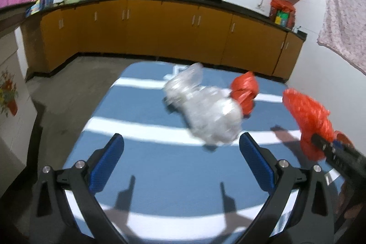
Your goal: Collect trash
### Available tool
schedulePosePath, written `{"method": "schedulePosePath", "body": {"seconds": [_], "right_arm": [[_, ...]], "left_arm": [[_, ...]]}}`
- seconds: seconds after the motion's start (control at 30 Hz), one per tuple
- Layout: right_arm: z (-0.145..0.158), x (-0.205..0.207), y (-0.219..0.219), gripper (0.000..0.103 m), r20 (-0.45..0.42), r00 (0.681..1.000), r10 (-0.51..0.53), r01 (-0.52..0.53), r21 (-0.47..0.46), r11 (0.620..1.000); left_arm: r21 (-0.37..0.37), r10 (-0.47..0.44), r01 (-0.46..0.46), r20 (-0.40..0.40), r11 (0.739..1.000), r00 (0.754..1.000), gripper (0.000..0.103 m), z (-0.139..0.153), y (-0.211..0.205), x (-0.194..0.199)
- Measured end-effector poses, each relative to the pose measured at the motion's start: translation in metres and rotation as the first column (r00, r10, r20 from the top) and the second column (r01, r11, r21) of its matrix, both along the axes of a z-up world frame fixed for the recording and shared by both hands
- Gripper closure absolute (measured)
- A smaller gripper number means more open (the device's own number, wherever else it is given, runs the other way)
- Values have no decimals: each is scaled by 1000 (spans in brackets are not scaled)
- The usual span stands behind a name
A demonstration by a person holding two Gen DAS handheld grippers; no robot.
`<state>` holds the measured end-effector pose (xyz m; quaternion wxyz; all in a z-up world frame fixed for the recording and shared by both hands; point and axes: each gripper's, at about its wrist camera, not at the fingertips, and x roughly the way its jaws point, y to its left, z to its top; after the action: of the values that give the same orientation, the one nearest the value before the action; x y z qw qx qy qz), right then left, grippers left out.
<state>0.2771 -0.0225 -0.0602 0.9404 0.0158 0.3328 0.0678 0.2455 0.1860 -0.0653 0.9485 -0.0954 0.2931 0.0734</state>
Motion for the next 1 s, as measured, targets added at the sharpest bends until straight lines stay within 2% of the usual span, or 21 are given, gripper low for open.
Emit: {"method": "schedulePosePath", "body": {"seconds": [0.17,0.27,0.43,0.63,0.73,0.77,0.87,1.0], "right_arm": [[-5,-2,-20,59,-8,999,-37,37,14,999],[-7,0,-29,59,-14,999,-50,51,26,998],[-8,-1,-44,59,-15,998,-60,61,42,997],[-11,0,-51,59,-26,997,-68,70,77,995],[-10,-3,-52,59,-21,997,-68,70,76,995],[-10,-4,-52,59,-20,997,-69,70,75,995],[-10,-7,-54,59,-20,997,-73,75,71,995],[-7,-12,-57,59,-20,996,-83,85,71,994]], "left_arm": [[1,-61,61,47,998,997,5,17,-29,35],[16,-70,70,-8,997,998,13,11,-40,67],[-14,-53,51,-144,999,988,31,-17,-41,103],[23,-63,69,-208,997,976,34,-37,-51,117],[34,-79,89,-221,995,972,50,-39,-56,122],[40,-88,99,-225,994,970,59,-39,-58,122],[43,-112,123,-208,991,972,64,-37,-62,115],[14,-146,150,-158,989,977,65,-29,-61,95]]}}
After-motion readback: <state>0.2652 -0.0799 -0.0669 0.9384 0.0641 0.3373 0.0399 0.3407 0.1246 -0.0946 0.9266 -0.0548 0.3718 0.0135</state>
